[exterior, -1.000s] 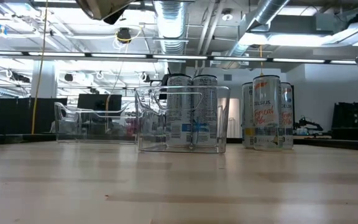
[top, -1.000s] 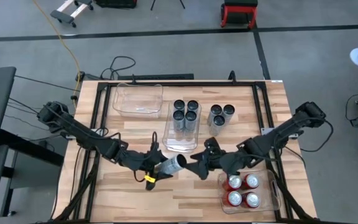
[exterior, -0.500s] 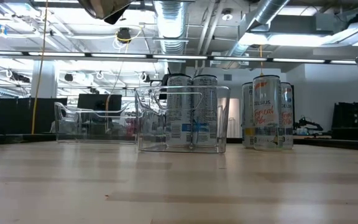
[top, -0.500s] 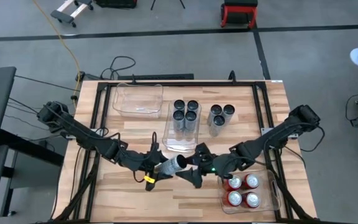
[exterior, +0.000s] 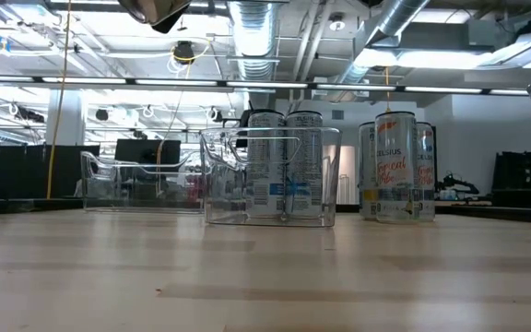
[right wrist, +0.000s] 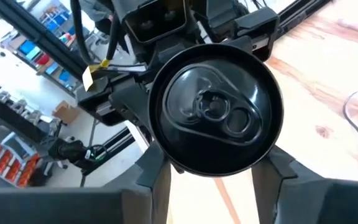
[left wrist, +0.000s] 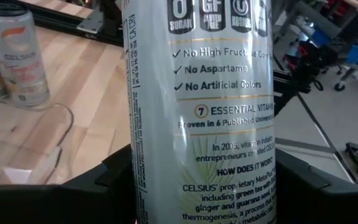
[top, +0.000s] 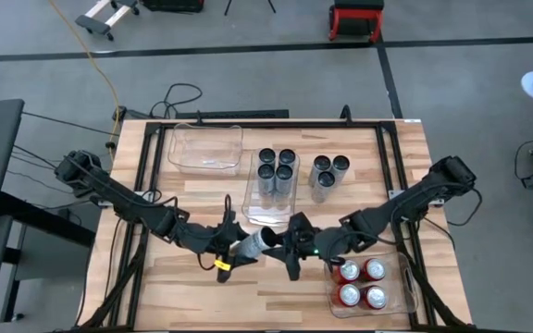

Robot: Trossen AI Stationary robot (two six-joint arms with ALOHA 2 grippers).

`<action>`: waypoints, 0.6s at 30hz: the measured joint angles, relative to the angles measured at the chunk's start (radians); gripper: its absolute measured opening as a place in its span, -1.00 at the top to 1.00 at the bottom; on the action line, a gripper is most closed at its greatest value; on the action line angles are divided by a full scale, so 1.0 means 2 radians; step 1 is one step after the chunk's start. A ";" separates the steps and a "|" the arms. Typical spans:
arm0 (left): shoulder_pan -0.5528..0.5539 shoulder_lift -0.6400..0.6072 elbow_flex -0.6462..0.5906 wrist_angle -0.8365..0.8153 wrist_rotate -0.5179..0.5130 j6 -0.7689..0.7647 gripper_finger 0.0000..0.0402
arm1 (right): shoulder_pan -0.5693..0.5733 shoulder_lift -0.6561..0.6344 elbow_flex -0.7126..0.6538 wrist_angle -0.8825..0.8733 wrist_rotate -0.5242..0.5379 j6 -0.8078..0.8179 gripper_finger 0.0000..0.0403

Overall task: Sort soda cans
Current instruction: Put the white yellow soda can into the top transparent bin

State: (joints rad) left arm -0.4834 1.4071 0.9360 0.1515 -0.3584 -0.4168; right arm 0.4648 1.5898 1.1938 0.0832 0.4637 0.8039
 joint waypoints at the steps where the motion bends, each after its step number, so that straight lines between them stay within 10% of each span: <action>1: 0.000 0.000 0.000 0.001 0.002 0.000 -0.24 | 0.000 0.000 0.000 0.000 0.000 -0.001 0.22; 5: 0.000 0.000 0.000 0.010 0.003 0.003 -0.24 | 0.000 0.000 0.000 0.001 0.000 -0.014 0.07; 13: -0.002 0.003 0.000 0.038 0.016 0.015 -0.24 | -0.008 0.000 0.001 0.050 0.007 -0.074 -0.84; 18: -0.007 0.026 0.000 0.120 0.022 0.031 -0.24 | -0.016 -0.001 0.002 0.082 -0.017 -0.088 -0.88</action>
State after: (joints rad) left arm -0.4973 1.4597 0.9356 0.3912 -0.3143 -0.3538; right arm 0.4333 1.5887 1.1976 0.2475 0.4299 0.6284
